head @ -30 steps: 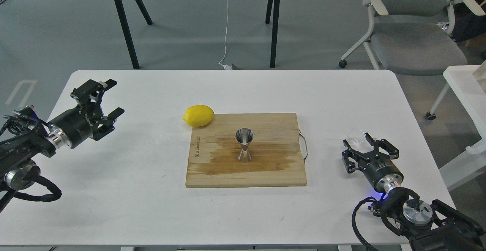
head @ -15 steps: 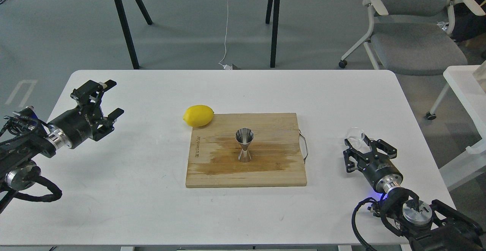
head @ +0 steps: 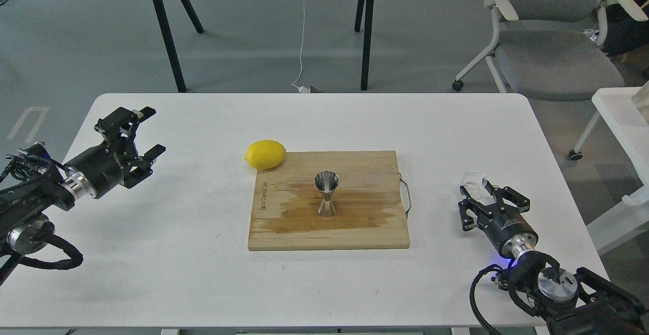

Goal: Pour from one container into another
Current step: 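Position the right gripper beside the small clear glass cup, then grasp the clear glass cup with the right gripper and lift it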

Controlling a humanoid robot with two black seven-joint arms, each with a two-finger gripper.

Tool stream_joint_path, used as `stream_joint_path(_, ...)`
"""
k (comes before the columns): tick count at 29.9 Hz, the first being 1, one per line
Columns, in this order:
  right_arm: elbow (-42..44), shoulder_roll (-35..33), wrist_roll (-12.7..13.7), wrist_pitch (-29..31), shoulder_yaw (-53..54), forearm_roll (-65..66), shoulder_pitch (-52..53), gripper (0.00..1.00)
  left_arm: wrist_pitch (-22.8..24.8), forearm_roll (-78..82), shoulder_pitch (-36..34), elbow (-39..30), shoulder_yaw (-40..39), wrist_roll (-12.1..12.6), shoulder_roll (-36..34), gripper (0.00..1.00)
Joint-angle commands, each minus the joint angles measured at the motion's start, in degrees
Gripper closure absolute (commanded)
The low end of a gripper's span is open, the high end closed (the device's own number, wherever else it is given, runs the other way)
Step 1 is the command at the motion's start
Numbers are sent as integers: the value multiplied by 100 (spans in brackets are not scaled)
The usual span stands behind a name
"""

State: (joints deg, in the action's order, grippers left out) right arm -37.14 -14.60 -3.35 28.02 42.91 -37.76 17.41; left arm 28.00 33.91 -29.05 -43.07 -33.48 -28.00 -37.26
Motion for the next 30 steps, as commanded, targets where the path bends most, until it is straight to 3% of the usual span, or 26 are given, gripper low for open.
stream_joint_path(1, -39, -8, 1, -2, -2, 32, -9, 55, 0, 2, -4, 0, 0, 0, 0, 1)
stream_joint_path(11, -214, -8, -8, -2, -2, 146, -27, 56, 0, 2, 5, 0, 0, 0, 44, 0)
stream_joint_path(30, -2051, -869, -60, -2, 7, 1094, 52, 56, 0, -7, -4, 53, 0, 0, 149, 0)
